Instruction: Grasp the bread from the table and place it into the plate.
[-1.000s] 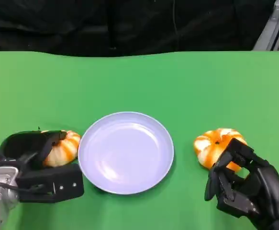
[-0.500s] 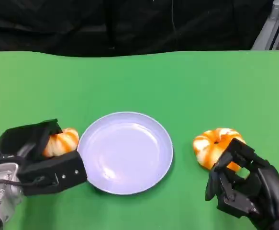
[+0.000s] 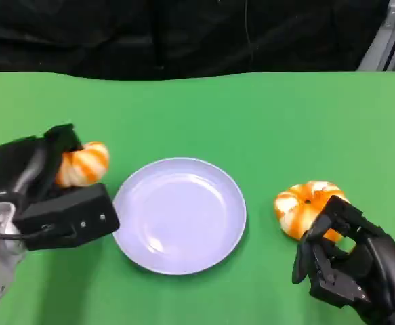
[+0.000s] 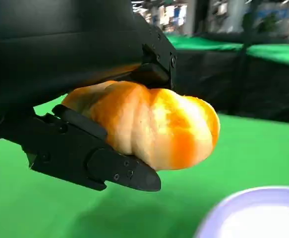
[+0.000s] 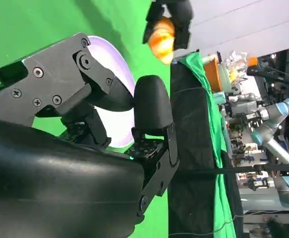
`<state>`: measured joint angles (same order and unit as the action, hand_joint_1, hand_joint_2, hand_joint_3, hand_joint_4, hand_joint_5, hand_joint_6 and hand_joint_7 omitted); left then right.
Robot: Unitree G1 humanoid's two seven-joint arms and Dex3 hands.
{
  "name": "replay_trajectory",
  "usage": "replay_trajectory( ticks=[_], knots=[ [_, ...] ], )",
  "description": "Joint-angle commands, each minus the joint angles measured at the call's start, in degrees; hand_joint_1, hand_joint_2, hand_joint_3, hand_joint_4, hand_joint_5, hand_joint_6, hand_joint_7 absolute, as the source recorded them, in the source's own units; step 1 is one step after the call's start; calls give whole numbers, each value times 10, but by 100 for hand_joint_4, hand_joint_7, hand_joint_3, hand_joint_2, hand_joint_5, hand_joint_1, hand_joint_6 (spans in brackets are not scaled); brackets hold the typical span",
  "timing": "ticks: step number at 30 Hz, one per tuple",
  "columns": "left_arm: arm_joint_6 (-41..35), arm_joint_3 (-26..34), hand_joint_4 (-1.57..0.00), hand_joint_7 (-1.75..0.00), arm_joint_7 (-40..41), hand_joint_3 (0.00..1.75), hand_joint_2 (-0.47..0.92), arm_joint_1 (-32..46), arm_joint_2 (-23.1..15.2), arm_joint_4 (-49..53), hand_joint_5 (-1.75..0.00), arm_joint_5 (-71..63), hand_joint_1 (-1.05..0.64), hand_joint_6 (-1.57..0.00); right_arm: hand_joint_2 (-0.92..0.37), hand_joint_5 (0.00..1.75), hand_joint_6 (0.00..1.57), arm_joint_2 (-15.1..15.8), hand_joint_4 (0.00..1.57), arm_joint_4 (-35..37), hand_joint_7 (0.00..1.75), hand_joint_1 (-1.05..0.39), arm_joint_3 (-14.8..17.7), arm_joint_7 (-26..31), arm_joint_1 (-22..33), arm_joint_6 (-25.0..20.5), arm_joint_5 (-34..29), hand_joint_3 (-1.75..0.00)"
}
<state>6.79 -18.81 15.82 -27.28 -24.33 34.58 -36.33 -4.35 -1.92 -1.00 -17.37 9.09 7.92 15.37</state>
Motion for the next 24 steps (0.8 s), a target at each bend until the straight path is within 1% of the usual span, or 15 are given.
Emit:
replay_trajectory(
  ticks=[1,4,7,8,12,16,17,19,22,24],
  knots=[
    [-3,-1,-74,-173,-29,19,90,25,-4,-83,-175,-6,-7,-52,-57,175,63,7,86,-4,170,-12,4,-1,-1,-3,6,-117],
    [5,-12,-74,-175,-39,21,92,31,8,-110,-175,-13,-2,-52,-57,175,63,4,85,-2,169,-12,3,0,-1,0,5,-116],
    [1,-31,-73,-175,-41,23,92,27,28,-104,-175,-29,-5,-53,-57,175,63,2,86,-2,170,-12,1,1,-1,4,3,-116],
    [2,-37,-72,-174,-43,26,92,24,34,-98,-175,-33,-7,-52,-58,175,63,2,86,-2,170,-12,1,1,-1,5,1,-117],
    [5,-57,-70,-174,-52,29,92,17,56,-83,-175,-40,-9,-50,-57,175,63,2,87,-4,171,-12,-1,4,-1,6,-3,-118],
    [6,-76,-68,-175,-70,24,92,11,78,-76,-175,-47,-12,-46,-57,175,64,0,88,-6,171,-11,-2,5,0,5,-3,-120],
    [7,-79,-69,-169,-71,23,92,10,80,-74,-175,-48,-12,-50,-57,175,64,0,88,-7,171,-11,-2,7,0,3,-4,-120],
    [15,-85,-69,-166,-71,22,92,7,85,-61,-175,-48,-10,-52,-56,175,64,-2,88,-10,171,-11,-3,10,2,4,-7,-120],
    [26,-92,-70,-168,-69,20,92,1,91,-42,-175,-50,-7,-52,-56,175,64,-2,88,-9,171,-10,-4,10,2,6,-5,-121],
    [31,-93,-69,-173,-69,18,92,-1,93,-33,-175,-50,-7,-48,-56,175,64,-1,88,-10,171,-10,-4,10,2,5,-6,-121]
  ],
)
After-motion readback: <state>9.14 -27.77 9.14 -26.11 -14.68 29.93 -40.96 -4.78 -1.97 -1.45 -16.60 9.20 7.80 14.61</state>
